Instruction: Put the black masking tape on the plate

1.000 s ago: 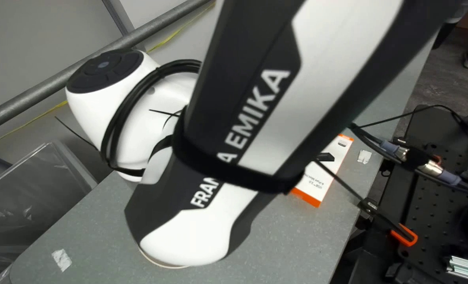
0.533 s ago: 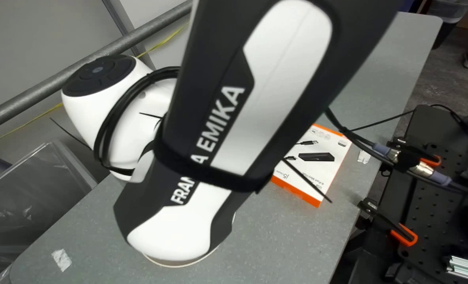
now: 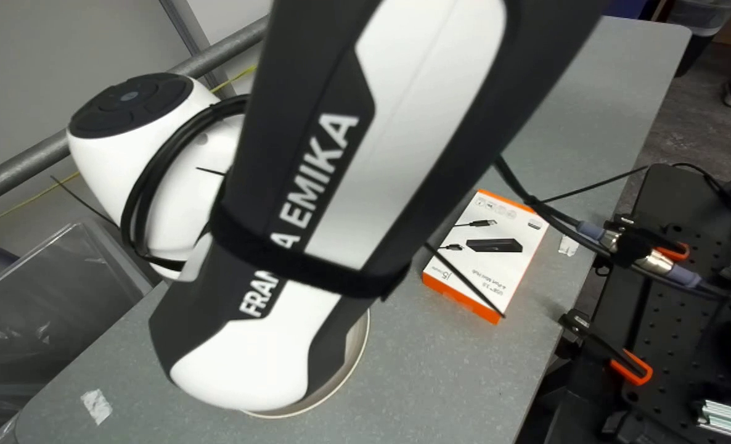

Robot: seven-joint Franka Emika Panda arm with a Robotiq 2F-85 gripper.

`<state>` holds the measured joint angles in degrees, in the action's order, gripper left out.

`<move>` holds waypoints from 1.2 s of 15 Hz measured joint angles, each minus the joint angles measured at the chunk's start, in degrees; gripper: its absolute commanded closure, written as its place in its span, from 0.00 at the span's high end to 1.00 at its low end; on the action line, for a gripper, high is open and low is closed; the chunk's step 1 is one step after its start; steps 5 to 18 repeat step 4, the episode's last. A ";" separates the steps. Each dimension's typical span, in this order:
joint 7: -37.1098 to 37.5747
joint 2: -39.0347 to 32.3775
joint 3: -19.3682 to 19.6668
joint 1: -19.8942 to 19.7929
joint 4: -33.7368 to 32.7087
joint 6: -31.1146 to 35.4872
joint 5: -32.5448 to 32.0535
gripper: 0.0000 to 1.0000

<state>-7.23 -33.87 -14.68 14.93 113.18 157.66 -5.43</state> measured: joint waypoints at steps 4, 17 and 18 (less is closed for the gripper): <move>-0.57 0.01 -0.78 -0.46 -0.18 -0.02 0.37 1.00; -0.57 0.01 -0.78 -0.46 -0.18 -0.02 0.37 1.00; -0.57 0.01 -0.78 -0.46 -0.18 -0.02 0.37 1.00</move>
